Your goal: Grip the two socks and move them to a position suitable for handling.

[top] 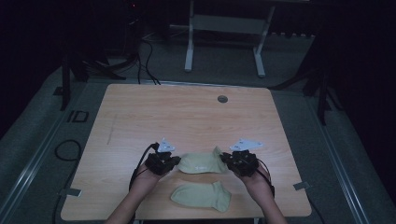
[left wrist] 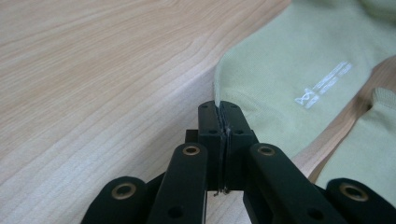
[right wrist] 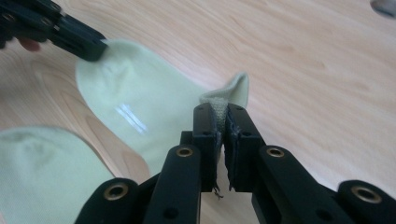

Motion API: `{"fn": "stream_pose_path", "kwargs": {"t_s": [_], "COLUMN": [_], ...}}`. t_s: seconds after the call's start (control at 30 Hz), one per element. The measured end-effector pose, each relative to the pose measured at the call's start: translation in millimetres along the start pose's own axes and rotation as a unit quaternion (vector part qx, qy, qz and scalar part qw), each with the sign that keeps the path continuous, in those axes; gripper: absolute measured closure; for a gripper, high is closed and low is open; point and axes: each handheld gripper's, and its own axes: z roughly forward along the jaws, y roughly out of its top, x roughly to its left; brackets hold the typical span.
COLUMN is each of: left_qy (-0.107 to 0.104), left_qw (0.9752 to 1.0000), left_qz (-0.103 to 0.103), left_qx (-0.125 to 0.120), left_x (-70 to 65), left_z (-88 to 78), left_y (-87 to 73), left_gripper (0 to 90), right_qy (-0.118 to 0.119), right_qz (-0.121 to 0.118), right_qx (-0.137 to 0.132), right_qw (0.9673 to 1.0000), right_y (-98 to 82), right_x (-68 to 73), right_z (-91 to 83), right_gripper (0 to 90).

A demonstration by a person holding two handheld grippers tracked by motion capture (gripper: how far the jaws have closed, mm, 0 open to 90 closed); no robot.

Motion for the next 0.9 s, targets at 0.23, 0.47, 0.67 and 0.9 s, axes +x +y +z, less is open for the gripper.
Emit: {"fn": "stream_pose_path", "kwargs": {"t_s": [0.23,0.47,0.67,0.9], "left_qy": [-0.015,-0.013,-0.007,-0.012], "left_qw": [0.9996,0.9992,0.9990,0.9998], "left_qz": [-0.006,-0.011,-0.022,-0.015], "left_qx": [0.024,0.036,0.038,0.004], "left_x": [-1.3,2.7,7.7,9.1], "left_z": [18.4,24.9,22.1,-0.2], "left_y": [-7.9,-10.4,-13.3,-14.9], "left_gripper": [88.1,87.1,77.2,55.5], "right_qy": [0.005,-0.013,-0.021,-0.024], "right_qz": [0.031,0.039,0.043,0.043], "right_qx": [0.030,0.063,0.079,0.064], "right_qw": [0.9991,0.9972,0.9957,0.9967], "right_y": [-31.4,-45.7,-49.0,-42.1], "right_x": [-13.1,-19.0,-25.6,-23.7], "right_z": [12.9,27.3,31.7,15.6], "right_gripper": [82.8,76.9,72.3,63.1]}}
